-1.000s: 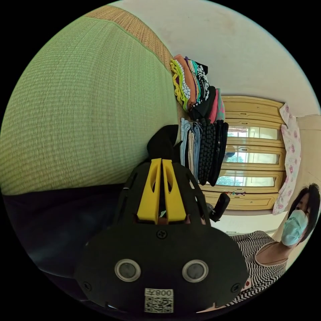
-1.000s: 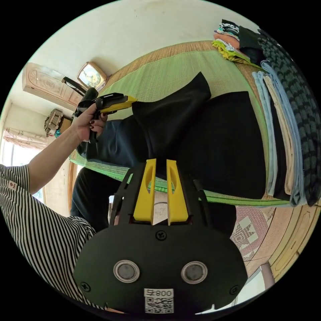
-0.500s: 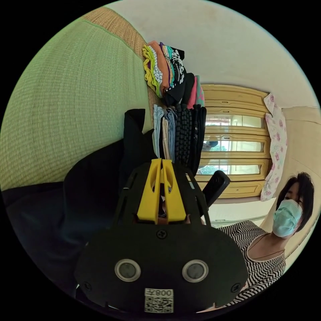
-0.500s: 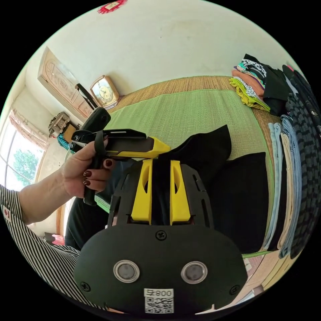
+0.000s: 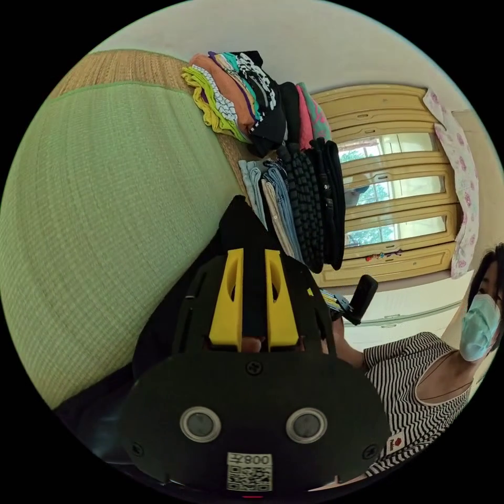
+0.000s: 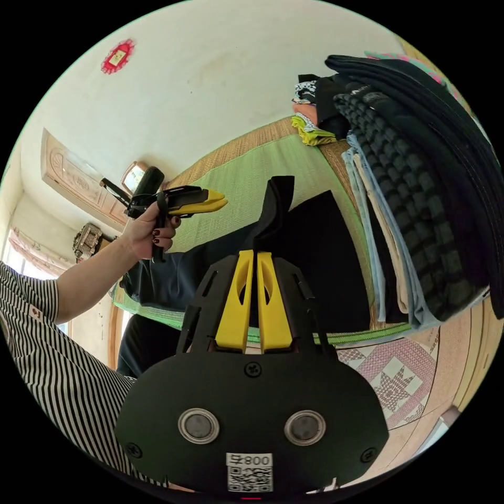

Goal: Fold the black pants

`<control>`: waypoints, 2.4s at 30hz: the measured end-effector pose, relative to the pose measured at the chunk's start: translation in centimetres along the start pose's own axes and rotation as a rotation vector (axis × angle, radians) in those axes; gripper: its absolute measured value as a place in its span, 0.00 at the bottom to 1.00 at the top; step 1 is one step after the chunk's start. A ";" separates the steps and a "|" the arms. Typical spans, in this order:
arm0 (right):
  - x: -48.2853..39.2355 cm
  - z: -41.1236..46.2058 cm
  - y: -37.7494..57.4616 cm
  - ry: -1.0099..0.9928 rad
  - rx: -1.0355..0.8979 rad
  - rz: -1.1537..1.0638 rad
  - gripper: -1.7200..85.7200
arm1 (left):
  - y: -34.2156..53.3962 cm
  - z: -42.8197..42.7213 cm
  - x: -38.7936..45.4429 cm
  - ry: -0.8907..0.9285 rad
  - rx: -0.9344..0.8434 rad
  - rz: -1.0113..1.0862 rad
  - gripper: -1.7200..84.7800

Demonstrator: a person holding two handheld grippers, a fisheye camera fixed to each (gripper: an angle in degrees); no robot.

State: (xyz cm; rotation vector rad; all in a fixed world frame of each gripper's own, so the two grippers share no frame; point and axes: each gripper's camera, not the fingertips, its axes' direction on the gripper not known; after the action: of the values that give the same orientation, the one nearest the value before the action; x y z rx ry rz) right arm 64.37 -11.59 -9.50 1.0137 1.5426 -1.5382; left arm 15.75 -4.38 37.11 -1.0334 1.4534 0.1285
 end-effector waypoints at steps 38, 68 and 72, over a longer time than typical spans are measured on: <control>13.3 -3.4 6.5 -0.125 0.022 0.153 0.03 | -7.2 16.8 19.3 -0.462 -0.115 0.415 0.03; 15.4 0.4 2.3 -0.186 -0.079 0.393 0.03 | -1.2 19.7 15.0 -0.726 -0.250 0.301 0.03; 14.3 -1.0 2.0 -0.157 -0.050 0.432 0.03 | 0.8 16.9 14.6 -0.713 -0.187 0.299 0.03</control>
State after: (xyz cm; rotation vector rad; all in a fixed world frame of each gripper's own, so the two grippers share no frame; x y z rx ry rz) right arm 60.10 -10.11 -23.23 1.0848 1.1559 -1.2373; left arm 30.60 -0.53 20.88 -0.7890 0.9341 0.7809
